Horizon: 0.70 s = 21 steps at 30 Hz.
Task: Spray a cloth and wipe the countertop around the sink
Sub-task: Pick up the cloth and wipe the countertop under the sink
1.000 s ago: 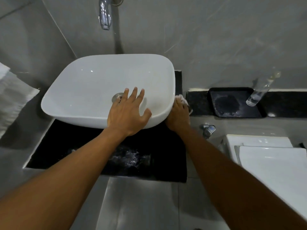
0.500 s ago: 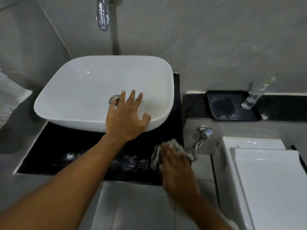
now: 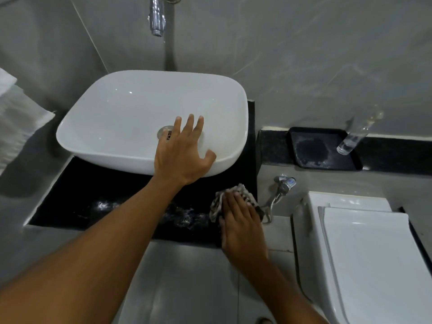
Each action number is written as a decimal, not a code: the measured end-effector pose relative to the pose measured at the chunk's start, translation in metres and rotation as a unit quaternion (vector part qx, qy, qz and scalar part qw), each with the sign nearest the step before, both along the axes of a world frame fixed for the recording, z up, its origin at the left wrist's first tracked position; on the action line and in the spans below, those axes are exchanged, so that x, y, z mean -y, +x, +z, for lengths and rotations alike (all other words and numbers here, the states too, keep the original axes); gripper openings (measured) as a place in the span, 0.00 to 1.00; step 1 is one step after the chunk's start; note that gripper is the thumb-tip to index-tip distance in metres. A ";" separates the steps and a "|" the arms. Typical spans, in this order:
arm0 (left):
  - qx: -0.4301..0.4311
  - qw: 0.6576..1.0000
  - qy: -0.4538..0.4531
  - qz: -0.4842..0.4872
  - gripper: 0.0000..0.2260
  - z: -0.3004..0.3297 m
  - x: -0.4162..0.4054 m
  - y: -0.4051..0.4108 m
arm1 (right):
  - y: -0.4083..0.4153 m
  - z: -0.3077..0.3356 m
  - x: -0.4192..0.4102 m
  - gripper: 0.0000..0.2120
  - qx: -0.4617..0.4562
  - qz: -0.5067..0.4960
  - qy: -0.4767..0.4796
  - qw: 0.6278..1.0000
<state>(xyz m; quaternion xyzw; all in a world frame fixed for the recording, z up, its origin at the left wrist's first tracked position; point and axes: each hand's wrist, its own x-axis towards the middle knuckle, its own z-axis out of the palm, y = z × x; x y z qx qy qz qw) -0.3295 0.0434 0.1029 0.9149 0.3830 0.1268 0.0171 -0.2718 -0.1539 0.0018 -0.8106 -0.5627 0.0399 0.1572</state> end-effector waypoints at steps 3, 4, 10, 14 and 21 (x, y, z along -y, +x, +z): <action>-0.003 1.000 -0.002 -0.014 0.36 0.002 0.000 0.000 | -0.005 0.008 0.009 0.25 -0.042 0.017 -0.036 0.998; 0.011 1.000 0.000 -0.025 0.36 0.003 0.002 -0.003 | 0.003 0.017 0.006 0.25 -0.088 0.014 -0.023 0.996; 0.072 0.976 -0.063 -0.196 0.33 -0.053 0.111 -0.022 | 0.092 0.095 -0.072 0.33 -0.167 -0.090 0.154 0.970; -0.044 0.985 -0.115 -0.124 0.35 -0.099 0.148 -0.009 | 0.113 0.104 -0.137 0.42 -0.122 -0.060 0.027 0.990; -0.030 0.988 -0.096 -0.113 0.30 -0.094 0.142 -0.012 | 0.115 0.093 -0.138 0.42 -0.028 -0.067 0.044 0.996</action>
